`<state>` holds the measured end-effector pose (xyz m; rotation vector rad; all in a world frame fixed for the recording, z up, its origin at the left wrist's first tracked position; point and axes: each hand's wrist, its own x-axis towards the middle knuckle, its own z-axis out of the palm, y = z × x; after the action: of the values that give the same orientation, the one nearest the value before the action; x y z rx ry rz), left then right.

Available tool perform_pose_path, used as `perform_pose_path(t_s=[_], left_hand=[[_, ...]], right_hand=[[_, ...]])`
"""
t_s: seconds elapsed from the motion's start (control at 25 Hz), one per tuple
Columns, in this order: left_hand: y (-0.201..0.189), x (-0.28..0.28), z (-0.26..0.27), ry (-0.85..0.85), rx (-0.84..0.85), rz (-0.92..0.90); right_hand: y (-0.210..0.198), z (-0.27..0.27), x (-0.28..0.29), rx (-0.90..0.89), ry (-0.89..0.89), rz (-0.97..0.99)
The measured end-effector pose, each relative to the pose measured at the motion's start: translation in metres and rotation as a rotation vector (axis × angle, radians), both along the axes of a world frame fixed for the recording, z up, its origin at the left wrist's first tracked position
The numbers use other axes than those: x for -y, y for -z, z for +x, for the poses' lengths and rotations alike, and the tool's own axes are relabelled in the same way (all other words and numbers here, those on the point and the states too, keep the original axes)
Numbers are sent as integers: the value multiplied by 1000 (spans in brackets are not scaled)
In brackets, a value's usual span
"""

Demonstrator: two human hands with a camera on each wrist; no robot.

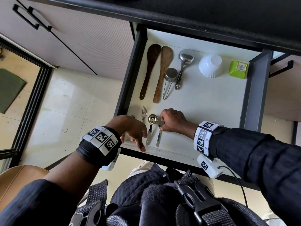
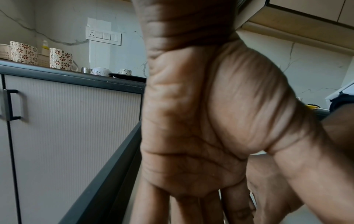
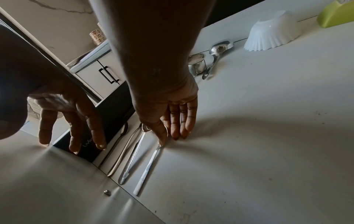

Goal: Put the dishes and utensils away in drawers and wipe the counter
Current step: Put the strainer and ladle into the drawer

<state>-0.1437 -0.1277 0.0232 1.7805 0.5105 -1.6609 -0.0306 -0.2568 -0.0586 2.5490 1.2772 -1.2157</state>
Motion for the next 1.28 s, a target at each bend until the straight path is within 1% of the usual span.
perform_pose_path(t_s=[0.2,0.32,0.44,0.6,0.68,0.76,0.84,0.88,0.92,0.96,1.0,1.04,1.08,1.12,1.16,1.2,1.28], left_hand=[[0,0,-1,1,6,-3],[1,-1,-2,7,7,4],[1,-1,-2,9,6,-2],[1,0,-1,-7,1,-10],[1,1,-1,-16,-1,-10],[2,1,0,-17,-4,-11],[1,1,1,-20,-13,-1],[1,1,2,8,-7,19],[0,0,3,76,27,69],[-2,0,6,167,96,165],[-4,-1,8,243,202,303],[-6,-1,10,279,319,443],[-7,0,12,275,426,555],[-9,2,14,237,510,627],[-11,6,15,174,559,660],[-14,13,15,112,578,677],[-18,29,15,18,565,694]], right_hand=[[-6,-1,-1,12,-14,14],[-10,-4,-3,29,-66,18],[-14,-6,-4,62,-165,33],[-15,-7,-4,153,-339,49],[-15,-7,-4,186,-387,51],[-16,-7,-4,191,-390,37],[-19,-4,-3,167,-348,28],[-22,-2,-3,149,-319,24],[-24,2,-3,134,-286,25],[-29,6,-1,120,-248,34],[-33,11,1,113,-205,54],[-39,15,5,114,-165,79],[-44,20,10,121,-130,108],[-49,25,16,134,-107,139],[-52,29,24,149,-97,167],[-55,34,34,159,-99,185],[-59,42,55,148,-101,191]])
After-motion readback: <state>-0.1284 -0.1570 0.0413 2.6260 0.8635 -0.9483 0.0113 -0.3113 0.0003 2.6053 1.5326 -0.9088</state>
